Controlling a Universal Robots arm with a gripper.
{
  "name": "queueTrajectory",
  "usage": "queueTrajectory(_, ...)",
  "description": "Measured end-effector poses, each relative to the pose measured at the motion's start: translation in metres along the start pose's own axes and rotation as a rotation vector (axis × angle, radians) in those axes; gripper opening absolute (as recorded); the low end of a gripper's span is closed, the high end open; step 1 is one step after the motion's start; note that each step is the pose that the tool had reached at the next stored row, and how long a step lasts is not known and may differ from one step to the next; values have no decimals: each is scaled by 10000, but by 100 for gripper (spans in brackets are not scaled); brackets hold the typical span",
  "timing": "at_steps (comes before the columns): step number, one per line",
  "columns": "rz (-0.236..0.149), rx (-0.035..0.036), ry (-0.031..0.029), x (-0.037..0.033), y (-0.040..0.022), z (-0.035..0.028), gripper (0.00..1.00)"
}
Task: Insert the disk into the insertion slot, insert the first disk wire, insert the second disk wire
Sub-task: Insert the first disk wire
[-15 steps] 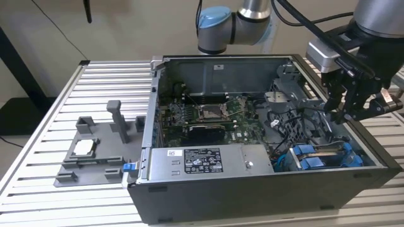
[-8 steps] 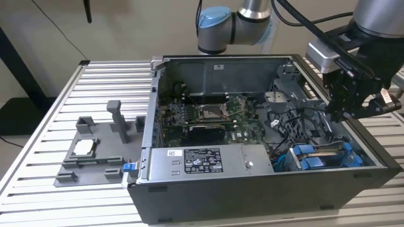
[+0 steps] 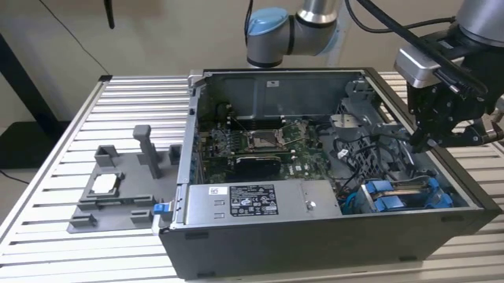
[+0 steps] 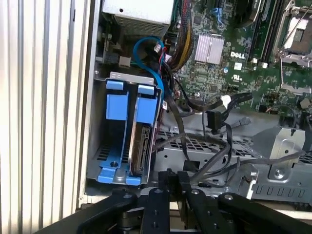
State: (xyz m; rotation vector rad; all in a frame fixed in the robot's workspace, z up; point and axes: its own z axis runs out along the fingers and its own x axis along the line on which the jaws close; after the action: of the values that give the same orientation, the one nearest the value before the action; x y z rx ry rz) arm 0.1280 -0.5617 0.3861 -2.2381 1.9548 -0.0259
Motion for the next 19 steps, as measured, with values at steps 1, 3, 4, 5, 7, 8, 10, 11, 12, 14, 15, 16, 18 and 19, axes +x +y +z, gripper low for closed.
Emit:
queueTrajectory(1, 11, -108, -11, 11, -24, 4, 19)
queueTrajectory(3, 32, -283, -34, 40, -62, 14, 19)
queueTrajectory(4, 39, -338, -40, 56, -73, 19, 19)
queueTrajectory(5, 44, -366, -44, 71, -76, 25, 19)
queueTrajectory(7, 66, -373, -45, 88, -73, 44, 19)
queueTrajectory(8, 99, -372, -41, 92, -71, 57, 19)
queueTrajectory(10, 197, -361, -29, 98, -68, 84, 19)
queueTrajectory(11, 239, -359, -22, 101, -67, 91, 19)
queueTrajectory(12, 266, -364, -12, 106, -66, 90, 19)
queueTrajectory(14, 295, -394, 10, 116, -67, 93, 19)
queueTrajectory(15, 308, -408, 20, 118, -70, 97, 19)
queueTrajectory(16, 329, -412, 26, 120, -72, 105, 19)
queueTrajectory(18, 369, -420, 39, 126, -74, 117, 19)
queueTrajectory(19, 383, -436, 47, 132, -76, 118, 19)
